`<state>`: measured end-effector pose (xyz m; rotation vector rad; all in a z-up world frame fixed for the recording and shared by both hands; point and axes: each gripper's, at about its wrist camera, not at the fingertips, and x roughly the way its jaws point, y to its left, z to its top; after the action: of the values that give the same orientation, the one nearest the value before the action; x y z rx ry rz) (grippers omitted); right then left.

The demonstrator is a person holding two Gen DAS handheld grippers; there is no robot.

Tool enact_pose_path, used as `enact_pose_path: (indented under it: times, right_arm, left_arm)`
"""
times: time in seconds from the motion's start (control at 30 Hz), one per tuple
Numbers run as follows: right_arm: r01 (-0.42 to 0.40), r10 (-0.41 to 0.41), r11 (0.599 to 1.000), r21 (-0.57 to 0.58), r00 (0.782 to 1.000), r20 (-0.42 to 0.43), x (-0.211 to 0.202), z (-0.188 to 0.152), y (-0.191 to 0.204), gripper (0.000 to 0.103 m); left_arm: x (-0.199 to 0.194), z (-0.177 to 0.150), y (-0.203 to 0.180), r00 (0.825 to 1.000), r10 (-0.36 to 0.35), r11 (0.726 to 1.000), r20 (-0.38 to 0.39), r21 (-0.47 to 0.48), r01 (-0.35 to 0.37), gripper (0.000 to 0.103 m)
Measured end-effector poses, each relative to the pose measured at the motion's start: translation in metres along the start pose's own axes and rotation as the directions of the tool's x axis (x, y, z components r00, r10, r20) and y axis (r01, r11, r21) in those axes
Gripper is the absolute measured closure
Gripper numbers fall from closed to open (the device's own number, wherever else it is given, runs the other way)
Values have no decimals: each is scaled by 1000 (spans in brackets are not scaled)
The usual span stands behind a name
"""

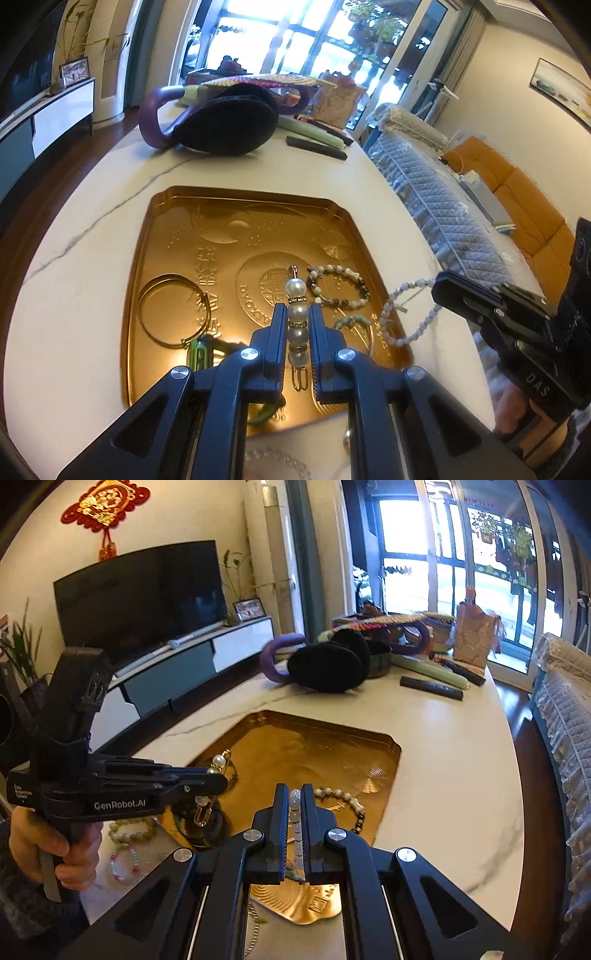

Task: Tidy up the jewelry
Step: 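Carry the pearl bracelet with the left tool while the right tool carries the charm bracelet, then open both tools over the tray to release the bracelets, then move back out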

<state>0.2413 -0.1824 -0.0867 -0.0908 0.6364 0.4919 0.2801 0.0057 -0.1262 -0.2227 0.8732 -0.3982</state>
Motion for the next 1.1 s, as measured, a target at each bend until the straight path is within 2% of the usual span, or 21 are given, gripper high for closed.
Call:
enact_pose_path:
  times: [0.23, 0.53, 0.6, 0.63, 0.7, 0.73, 0.77, 0.87, 1.1]
  right_arm:
    - [30, -29, 999, 15, 998, -60, 16, -11, -14, 97]
    - [40, -37, 999, 22, 993, -109, 30, -17, -18, 97]
    - [47, -44, 999, 22, 992, -121, 33, -19, -17, 94]
    - [55, -53, 998, 16, 991, -123, 33, -20, -16, 91]
    - [64, -62, 998, 8, 991, -120, 31, -20, -15, 76]
    - [69, -67, 998, 10, 991, -118, 29, -20, -14, 61]
    - [74, -71, 997, 14, 991, -114, 27, -20, -14, 53]
    - [75, -73, 997, 15, 992, -104, 21, -20, -14, 52]
    - [65, -59, 996, 62, 994, -93, 3, -31, -19, 51]
  left_arm:
    - [23, 0, 9, 999, 22, 999, -36, -31, -23, 91]
    - [33, -3, 5, 997, 44, 999, -61, 4, -43, 91]
    - [34, -4, 4, 996, 53, 999, -71, 6, -53, 88]
    - [33, -5, 3, 995, 73, 997, -67, 12, -73, 85]
    - [31, -6, 1, 992, 110, 994, -57, 27, -109, 68]
    - [27, -8, 0, 990, 134, 991, -36, 35, -132, 54]
    - [23, -9, -1, 990, 143, 989, -15, 38, -143, 44]
    - [14, -12, -3, 991, 133, 990, 6, 46, -134, 37]
    - [-8, -26, 4, 989, 144, 988, 21, 53, -145, 36]
